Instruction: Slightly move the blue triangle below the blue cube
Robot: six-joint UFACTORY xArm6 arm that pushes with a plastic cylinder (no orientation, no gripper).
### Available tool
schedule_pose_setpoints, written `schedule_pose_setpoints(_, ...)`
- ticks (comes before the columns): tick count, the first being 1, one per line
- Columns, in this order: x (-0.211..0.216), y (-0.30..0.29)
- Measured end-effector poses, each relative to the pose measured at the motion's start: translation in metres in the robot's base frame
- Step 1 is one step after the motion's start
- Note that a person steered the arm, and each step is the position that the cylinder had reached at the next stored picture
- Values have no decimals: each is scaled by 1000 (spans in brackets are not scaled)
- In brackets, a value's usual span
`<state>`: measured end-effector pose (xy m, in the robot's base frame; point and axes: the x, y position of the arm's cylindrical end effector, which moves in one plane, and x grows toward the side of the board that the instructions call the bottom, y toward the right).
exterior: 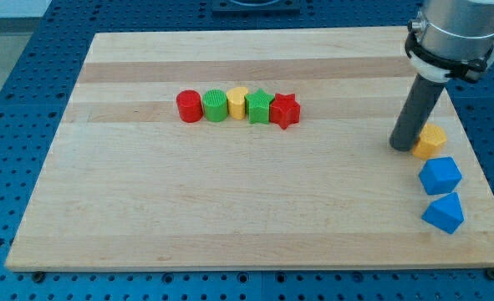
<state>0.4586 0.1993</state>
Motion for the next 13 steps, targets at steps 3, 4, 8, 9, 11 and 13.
schedule_pose_setpoints(3, 24, -45)
schedule_pose_setpoints(4, 48, -49)
schedule_pose_setpoints(8, 118, -42)
schedule_pose_setpoints(9, 120, -29)
schedule_pose_setpoints(11, 120, -4)
schedule_pose_setpoints(13, 120, 3)
